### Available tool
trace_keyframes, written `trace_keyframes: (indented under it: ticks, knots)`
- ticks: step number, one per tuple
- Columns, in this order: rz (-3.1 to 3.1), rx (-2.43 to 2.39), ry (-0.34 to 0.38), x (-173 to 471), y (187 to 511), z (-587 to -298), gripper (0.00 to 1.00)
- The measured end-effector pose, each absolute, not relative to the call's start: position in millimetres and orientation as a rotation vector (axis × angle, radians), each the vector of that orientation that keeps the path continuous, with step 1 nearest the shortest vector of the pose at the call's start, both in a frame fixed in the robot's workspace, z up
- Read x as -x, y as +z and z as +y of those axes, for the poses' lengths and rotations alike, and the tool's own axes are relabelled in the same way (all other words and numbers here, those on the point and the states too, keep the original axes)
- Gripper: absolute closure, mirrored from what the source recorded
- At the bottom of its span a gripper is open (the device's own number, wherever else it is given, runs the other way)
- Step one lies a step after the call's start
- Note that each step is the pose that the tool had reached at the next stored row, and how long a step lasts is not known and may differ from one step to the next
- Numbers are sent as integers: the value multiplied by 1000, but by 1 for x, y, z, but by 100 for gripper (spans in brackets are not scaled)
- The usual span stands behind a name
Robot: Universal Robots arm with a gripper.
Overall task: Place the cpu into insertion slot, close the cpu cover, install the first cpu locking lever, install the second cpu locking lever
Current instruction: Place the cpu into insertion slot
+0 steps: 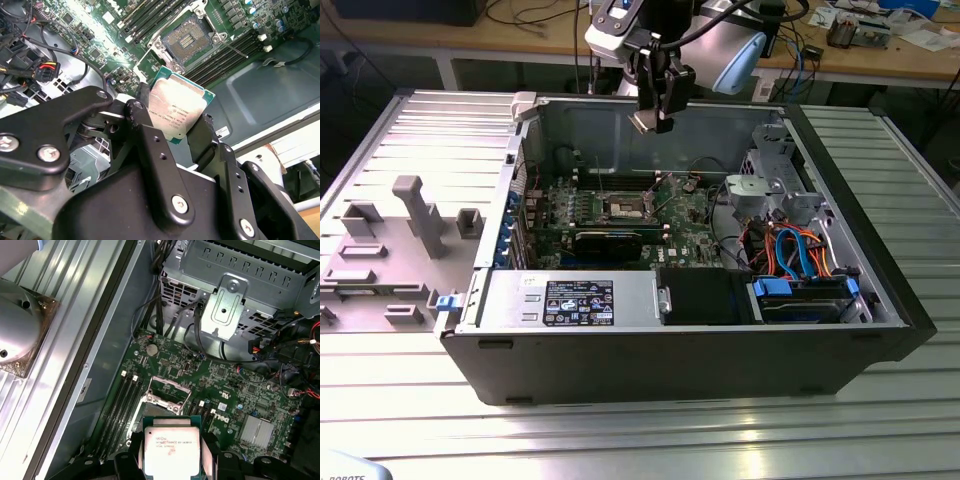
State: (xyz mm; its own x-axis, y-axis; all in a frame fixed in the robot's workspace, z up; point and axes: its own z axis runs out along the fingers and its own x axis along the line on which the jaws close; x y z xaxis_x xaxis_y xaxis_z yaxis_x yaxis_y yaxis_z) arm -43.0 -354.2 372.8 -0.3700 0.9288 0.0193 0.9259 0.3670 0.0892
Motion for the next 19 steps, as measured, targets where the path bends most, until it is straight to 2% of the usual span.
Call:
trace_keyframes:
  ticks: [19]
  knots:
    - [2431, -1921, 127, 43, 373, -354, 46]
